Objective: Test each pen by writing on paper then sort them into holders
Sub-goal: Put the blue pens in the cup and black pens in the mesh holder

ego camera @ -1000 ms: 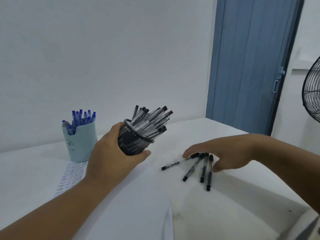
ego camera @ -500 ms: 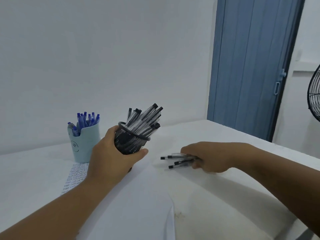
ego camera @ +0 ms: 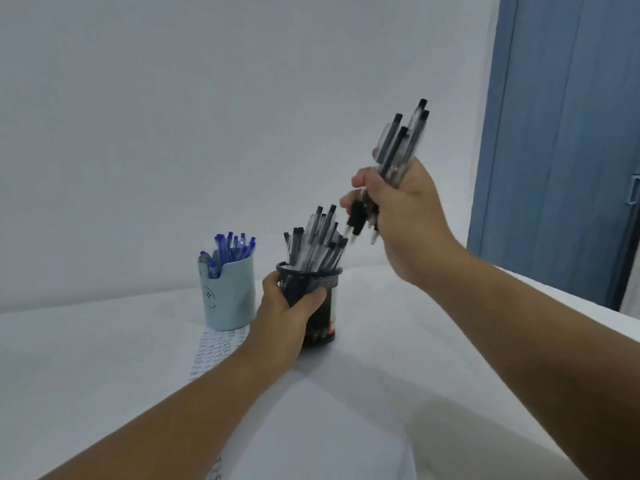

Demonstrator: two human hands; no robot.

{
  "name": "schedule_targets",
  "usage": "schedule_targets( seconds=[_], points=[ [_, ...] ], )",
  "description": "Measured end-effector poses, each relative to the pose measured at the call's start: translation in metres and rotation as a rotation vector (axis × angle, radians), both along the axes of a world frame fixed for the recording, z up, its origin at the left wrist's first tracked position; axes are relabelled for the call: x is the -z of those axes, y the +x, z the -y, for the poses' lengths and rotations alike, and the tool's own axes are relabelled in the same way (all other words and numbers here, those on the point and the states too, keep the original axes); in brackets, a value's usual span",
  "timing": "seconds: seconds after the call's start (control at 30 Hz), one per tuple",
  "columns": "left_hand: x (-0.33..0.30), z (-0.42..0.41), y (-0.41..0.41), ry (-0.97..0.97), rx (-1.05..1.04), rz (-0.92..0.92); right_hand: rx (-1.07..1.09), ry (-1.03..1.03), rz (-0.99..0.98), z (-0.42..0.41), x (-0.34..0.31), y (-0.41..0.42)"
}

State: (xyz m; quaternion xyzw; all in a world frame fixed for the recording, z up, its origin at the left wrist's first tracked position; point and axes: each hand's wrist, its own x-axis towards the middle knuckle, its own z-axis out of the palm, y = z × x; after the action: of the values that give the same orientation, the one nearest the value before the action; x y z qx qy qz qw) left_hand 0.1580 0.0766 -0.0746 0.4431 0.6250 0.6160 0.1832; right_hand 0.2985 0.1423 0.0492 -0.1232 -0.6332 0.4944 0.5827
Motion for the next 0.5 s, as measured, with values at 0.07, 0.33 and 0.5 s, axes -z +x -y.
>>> schedule_targets(
  seconds=[0.07,0.33,0.5],
  points=[
    [0.000,0.002,0.001,-0.021,0.022,-0.005,0.039,0.006,-0.041,0.009,0.002,-0.018],
    [0.004,0.001,0.006,-0.008,-0.075,-0.162,0.014,0.250,-0.221,0.033,0.019,-0.017],
    [0.002,0.007,0.005,0.023,-0.034,-0.265,0.196,0.353,-0.002,0.021,0.054,-0.020]
  ],
)
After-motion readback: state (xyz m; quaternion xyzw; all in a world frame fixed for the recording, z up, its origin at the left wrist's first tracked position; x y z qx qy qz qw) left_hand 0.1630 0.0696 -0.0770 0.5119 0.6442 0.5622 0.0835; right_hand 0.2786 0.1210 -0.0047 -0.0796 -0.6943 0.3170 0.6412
